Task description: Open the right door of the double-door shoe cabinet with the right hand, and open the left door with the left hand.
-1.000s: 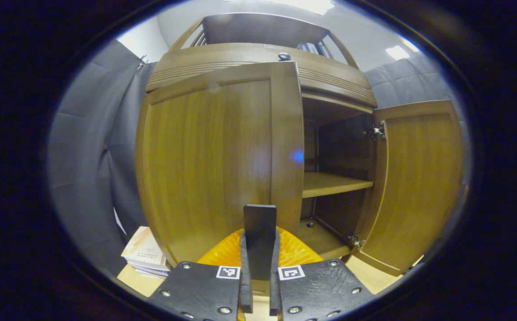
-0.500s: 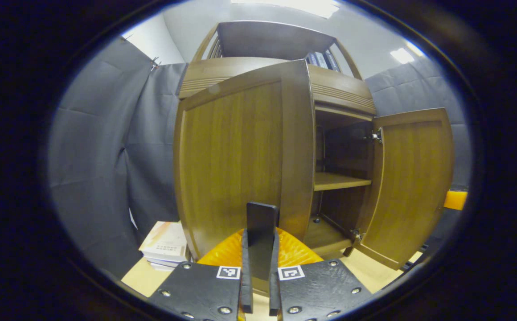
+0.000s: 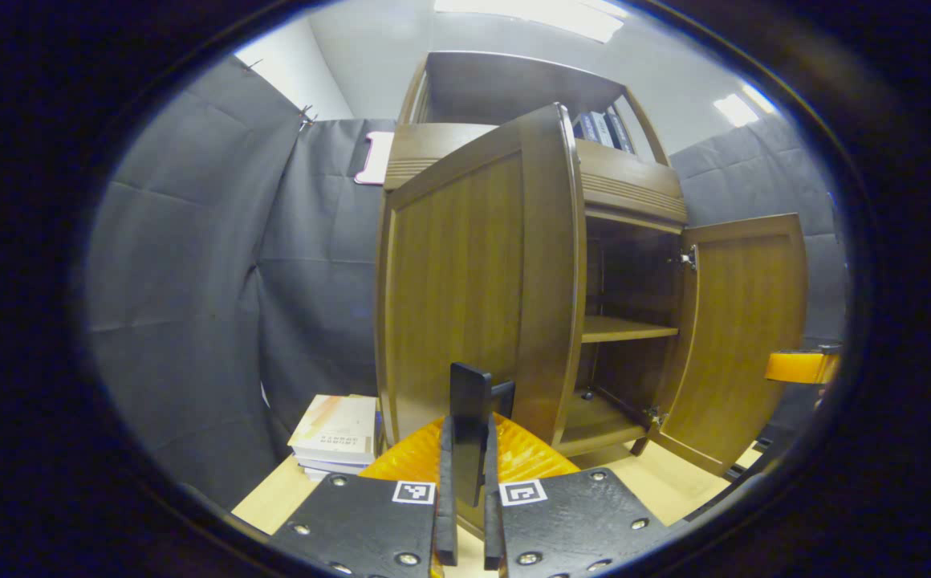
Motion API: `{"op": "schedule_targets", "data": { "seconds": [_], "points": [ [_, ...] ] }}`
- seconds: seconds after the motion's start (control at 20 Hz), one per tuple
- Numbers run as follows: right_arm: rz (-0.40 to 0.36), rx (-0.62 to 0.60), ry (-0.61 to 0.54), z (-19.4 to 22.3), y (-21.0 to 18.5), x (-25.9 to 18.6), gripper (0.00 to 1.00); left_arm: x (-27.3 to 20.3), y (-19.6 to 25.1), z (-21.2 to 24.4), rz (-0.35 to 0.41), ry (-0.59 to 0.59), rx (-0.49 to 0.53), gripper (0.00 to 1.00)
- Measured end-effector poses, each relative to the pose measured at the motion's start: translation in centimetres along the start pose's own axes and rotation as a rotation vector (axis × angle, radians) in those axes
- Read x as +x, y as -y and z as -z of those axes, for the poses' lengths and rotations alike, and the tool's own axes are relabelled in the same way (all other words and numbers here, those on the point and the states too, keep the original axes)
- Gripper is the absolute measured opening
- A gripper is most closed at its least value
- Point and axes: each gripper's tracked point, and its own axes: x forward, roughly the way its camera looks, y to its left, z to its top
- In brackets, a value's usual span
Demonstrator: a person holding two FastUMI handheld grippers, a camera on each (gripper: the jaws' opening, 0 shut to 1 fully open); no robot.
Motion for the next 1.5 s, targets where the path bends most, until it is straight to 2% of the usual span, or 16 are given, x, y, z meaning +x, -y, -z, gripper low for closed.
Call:
{"op": "schedule_targets", "data": {
  "seconds": [0.05, 0.1, 0.3, 0.6, 0.65, 0.8, 0.9, 0.95, 1.0, 1.1, 1.35, 1.4, 1.5],
  "points": [
    [-0.007, 0.001, 0.001, -0.1, -0.3, 0.2, 0.93, -0.3, -0.6, 0.1, -0.003, 0.002, -0.001, 0.14],
    [-0.014, 0.001, 0.003, -0.2, -0.6, 0.4, 0.98, -0.7, -1.3, 0.0, -0.008, 0.005, -0.001, 0.16],
    [-0.029, -0.012, 0.012, -0.7, -1.3, 1.1, 0.98, -2.2, -3.9, -0.3, -0.009, 0.025, -0.007, 0.14],
    [-0.017, -0.019, 0.008, -0.8, -1.1, 1.7, 0.98, -3.7, -10.7, -1.2, -0.035, 0.070, 0.000, 0.13],
    [-0.015, -0.021, 0.004, -0.9, -1.1, 1.8, 0.98, -3.6, -11.8, -1.0, -0.032, 0.064, 0.009, 0.16],
    [-0.012, -0.029, 0.010, -1.5, -1.3, 2.3, 0.98, -4.1, -14.5, -0.6, -0.031, 0.045, 0.056, 0.14],
    [-0.006, -0.037, 0.007, -1.6, -1.4, 2.8, 0.98, -4.0, -16.0, 0.0, -0.023, 0.027, 0.044, 0.14],
    [-0.006, -0.034, 0.001, -1.6, -1.5, 3.0, 0.98, -4.0, -16.3, 0.3, -0.010, 0.020, 0.031, 0.16],
    [-0.007, -0.032, 0.002, -1.9, -1.6, 3.2, 0.98, -4.1, -16.5, 0.3, -0.001, 0.020, 0.020, 0.12],
    [0.005, -0.036, 0.022, -2.7, -1.5, 3.4, 0.98, -4.3, -16.4, 0.2, 0.006, 0.022, 0.010, 0.14],
    [0.029, -0.049, 0.042, -3.4, -0.8, 3.7, 0.98, -5.0, -16.5, -0.6, -0.022, 0.042, 0.028, 0.13],
    [0.031, -0.049, 0.040, -3.4, -0.7, 3.7, 0.92, -5.2, -16.5, -0.8, -0.033, 0.041, 0.029, 0.14],
    [0.034, -0.043, 0.037, -3.3, -0.2, 3.6, 0.92, -6.3, -16.5, -1.1, -0.051, 0.044, 0.021, 0.14]
  ]
}}
